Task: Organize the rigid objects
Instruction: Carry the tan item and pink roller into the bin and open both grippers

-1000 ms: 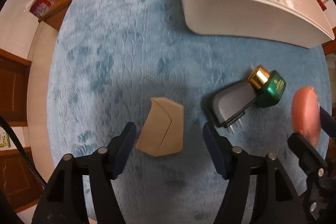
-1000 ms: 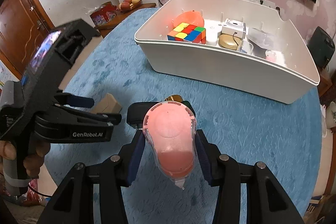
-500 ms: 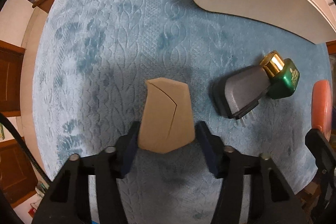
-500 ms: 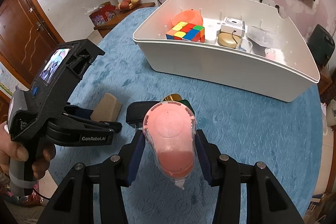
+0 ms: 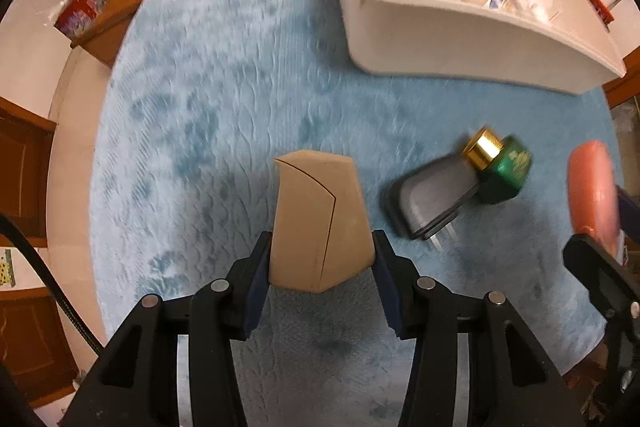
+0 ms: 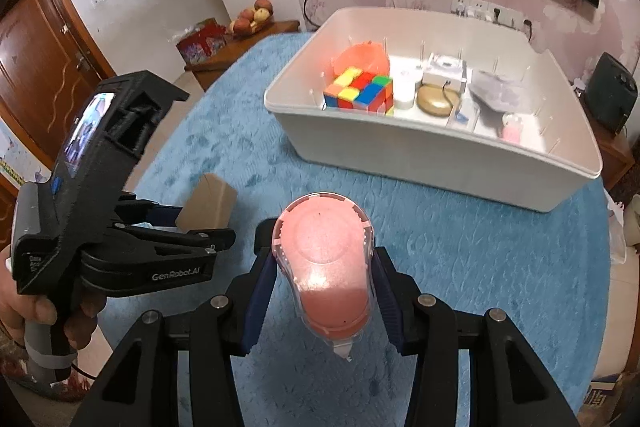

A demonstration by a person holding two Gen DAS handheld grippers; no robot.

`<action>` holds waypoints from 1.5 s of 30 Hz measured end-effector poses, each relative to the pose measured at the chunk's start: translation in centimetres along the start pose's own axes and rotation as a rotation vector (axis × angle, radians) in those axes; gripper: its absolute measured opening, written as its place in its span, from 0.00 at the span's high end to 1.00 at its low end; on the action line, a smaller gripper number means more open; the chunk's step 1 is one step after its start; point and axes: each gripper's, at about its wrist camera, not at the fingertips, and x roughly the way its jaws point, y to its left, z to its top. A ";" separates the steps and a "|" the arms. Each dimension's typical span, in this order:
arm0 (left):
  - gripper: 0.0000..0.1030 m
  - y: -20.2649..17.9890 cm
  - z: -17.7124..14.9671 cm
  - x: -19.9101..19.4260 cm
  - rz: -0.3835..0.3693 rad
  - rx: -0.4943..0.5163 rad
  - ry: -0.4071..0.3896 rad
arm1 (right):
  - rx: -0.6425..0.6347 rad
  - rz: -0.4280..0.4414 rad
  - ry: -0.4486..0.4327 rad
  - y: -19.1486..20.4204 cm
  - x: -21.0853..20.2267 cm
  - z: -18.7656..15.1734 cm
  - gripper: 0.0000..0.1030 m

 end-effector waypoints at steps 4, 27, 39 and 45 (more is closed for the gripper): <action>0.50 -0.2 0.8 -2.8 -0.021 0.001 -0.061 | 0.016 0.000 -0.055 -0.4 -2.0 1.3 0.53; 0.50 -7.1 17.4 -9.6 -0.098 0.073 -0.354 | 0.103 -0.248 -0.199 -9.6 -2.4 15.1 0.53; 0.50 -9.1 21.9 -0.9 -0.056 0.083 -0.228 | 0.172 -0.263 0.009 -14.0 6.6 15.1 0.52; 0.39 -9.1 22.3 0.4 -0.046 0.096 -0.190 | 0.126 -0.284 0.044 -13.3 7.6 14.8 0.50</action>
